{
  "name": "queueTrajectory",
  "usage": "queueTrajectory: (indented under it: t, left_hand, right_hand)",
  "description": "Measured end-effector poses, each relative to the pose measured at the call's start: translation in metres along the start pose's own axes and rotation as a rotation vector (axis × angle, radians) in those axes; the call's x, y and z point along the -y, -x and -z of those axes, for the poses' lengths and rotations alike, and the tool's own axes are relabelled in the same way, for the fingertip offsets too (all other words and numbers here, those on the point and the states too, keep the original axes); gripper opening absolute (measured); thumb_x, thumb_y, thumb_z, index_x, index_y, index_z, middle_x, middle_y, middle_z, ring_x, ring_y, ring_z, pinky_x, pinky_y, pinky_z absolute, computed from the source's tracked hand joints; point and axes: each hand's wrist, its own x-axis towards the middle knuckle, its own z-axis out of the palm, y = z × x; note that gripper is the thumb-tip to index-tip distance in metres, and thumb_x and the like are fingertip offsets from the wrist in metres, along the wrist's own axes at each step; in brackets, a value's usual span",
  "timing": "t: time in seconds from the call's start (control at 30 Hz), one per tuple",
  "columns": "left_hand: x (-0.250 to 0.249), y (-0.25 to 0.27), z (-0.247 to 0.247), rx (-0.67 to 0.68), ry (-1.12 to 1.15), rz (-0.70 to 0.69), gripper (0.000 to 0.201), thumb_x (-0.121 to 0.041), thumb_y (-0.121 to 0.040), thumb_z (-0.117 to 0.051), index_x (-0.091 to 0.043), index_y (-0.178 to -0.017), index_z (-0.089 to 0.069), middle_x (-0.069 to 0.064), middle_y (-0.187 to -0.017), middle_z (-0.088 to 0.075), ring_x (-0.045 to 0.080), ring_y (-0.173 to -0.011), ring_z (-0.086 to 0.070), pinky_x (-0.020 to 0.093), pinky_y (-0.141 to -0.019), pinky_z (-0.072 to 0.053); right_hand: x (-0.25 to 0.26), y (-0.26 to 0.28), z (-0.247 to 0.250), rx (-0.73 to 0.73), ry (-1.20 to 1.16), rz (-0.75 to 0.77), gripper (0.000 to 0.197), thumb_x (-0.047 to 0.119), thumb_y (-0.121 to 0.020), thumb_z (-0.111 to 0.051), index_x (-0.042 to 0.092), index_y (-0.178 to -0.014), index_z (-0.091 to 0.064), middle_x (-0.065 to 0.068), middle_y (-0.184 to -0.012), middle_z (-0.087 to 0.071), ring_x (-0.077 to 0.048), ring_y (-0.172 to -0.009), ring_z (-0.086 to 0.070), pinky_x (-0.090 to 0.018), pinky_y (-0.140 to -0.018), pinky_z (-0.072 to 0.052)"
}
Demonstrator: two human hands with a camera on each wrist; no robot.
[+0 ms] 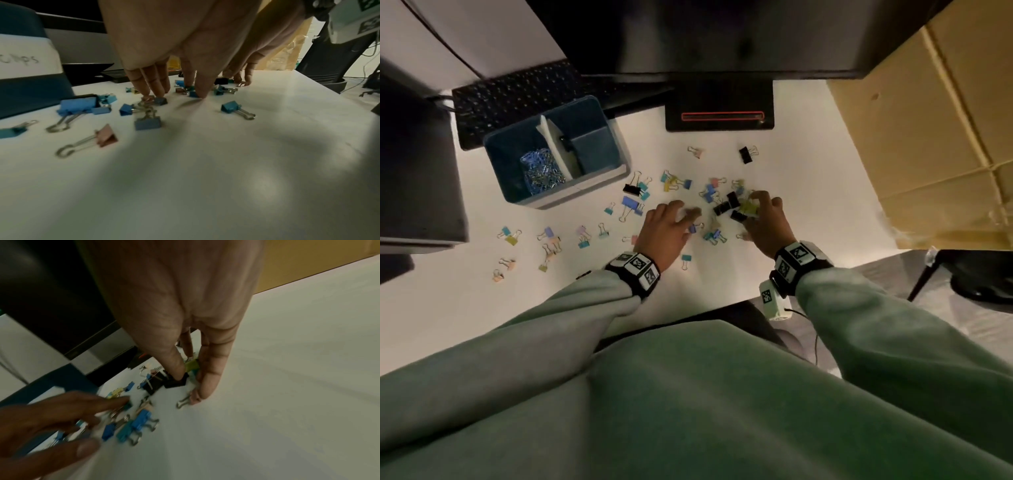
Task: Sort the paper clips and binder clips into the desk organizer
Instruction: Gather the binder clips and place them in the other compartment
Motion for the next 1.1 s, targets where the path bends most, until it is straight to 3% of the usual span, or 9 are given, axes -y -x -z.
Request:
queueTrajectory:
  t: [0.07,0.2,0.33,0.47,0.63,0.77,0.9,1.0,1.1]
  left_hand:
    - [0.012,0.001,0.005,-0.044,-0.003,0.036,0.055,-0.025,-0.083,-0.066,-0.027,-0.135,-0.049,0.015,-0.134,-0.047,0.035,-0.113,-0.048,0.046,-0.094,-0.042]
    - [0.033,-0.018,0.018,-0.123,0.014,0.152,0.058,-0.031,-0.087,-0.061,-0.026,-0.142,-0.041,0.015,-0.140,-0.039,0.034,-0.121,-0.041,0.049,-0.099,-0.040]
    - [0.037,-0.039,0.019,-0.013,-0.041,0.186,0.057,-0.033,-0.090,-0.055,-0.024,-0.143,-0.037,0.016,-0.145,-0.034,0.037,-0.124,-0.037,0.049,-0.099,-0.036]
    - [0.036,-0.025,0.015,-0.036,-0.133,0.159,0.056,-0.041,-0.091,-0.053,-0.028,-0.143,-0.037,0.018,-0.154,-0.021,0.039,-0.132,-0.031,0.055,-0.107,-0.024]
    - [0.035,0.017,0.004,0.005,-0.187,0.087,0.055,-0.050,-0.093,-0.045,-0.040,-0.145,-0.028,0.014,-0.160,0.004,0.038,-0.145,-0.010,0.062,-0.113,-0.006]
    - [0.037,0.031,0.006,-0.032,-0.038,0.216,0.073,-0.049,-0.086,-0.059,-0.037,-0.147,-0.023,0.014,-0.159,-0.003,0.038,-0.140,-0.021,0.058,-0.111,-0.021]
    - [0.034,0.008,0.013,0.011,-0.019,0.268,0.080,-0.055,-0.079,-0.065,-0.035,-0.146,-0.026,0.015,-0.154,-0.016,0.036,-0.132,-0.028,0.053,-0.097,-0.037]
    - [0.021,-0.009,0.018,0.052,0.009,0.246,0.061,-0.046,-0.080,-0.068,-0.029,-0.135,-0.047,0.011,-0.145,-0.030,0.033,-0.124,-0.032,0.050,-0.093,-0.042]
    - [0.016,-0.014,0.018,0.021,0.100,0.250,0.039,-0.030,-0.082,-0.070,-0.018,-0.117,-0.060,0.011,-0.132,-0.041,0.033,-0.115,-0.039,0.047,-0.084,-0.047]
  right_hand:
    - [-0.008,0.004,0.005,-0.025,-0.033,-0.007,0.047,0.008,-0.092,-0.055,0.015,-0.135,-0.037,-0.016,-0.127,-0.039,-0.036,-0.097,-0.061,-0.039,-0.079,-0.057]
    - [-0.018,0.017,0.005,-0.081,0.027,0.036,0.067,0.019,-0.087,-0.068,0.015,-0.141,-0.029,-0.018,-0.131,-0.037,-0.034,-0.103,-0.059,-0.040,-0.091,-0.054]
    - [-0.006,0.010,-0.002,-0.026,0.147,0.152,0.095,0.036,-0.078,-0.078,0.033,-0.150,-0.016,-0.019,-0.133,-0.031,-0.034,-0.103,-0.057,-0.044,-0.089,-0.055]
    - [0.018,-0.007,-0.014,0.026,0.310,0.200,0.077,0.041,-0.084,-0.069,0.044,-0.145,-0.022,-0.013,-0.136,-0.024,-0.036,-0.105,-0.054,-0.047,-0.083,-0.057]
    - [0.026,-0.013,-0.018,-0.014,0.231,0.185,0.049,0.030,-0.091,-0.061,0.030,-0.136,-0.042,-0.012,-0.133,-0.028,-0.034,-0.103,-0.057,-0.045,-0.088,-0.055]
    - [0.016,-0.007,-0.007,-0.134,0.280,0.151,0.071,0.049,-0.083,-0.065,0.031,-0.142,-0.030,-0.015,-0.137,-0.029,-0.036,-0.117,-0.046,-0.047,-0.081,-0.054]
    - [0.026,-0.011,-0.014,-0.007,0.462,0.124,0.101,0.068,-0.067,-0.071,0.040,-0.147,-0.015,-0.017,-0.144,-0.020,-0.042,-0.120,-0.035,-0.054,-0.086,-0.051]
    - [0.052,-0.013,-0.030,0.070,0.485,0.145,0.094,0.053,-0.071,-0.077,0.036,-0.145,-0.022,-0.019,-0.148,-0.013,-0.045,-0.123,-0.033,-0.056,-0.089,-0.050]
    - [0.066,-0.014,-0.043,0.051,0.406,0.164,0.065,0.028,-0.080,-0.074,0.028,-0.132,-0.036,-0.017,-0.138,-0.023,-0.044,-0.109,-0.047,-0.050,-0.083,-0.054]
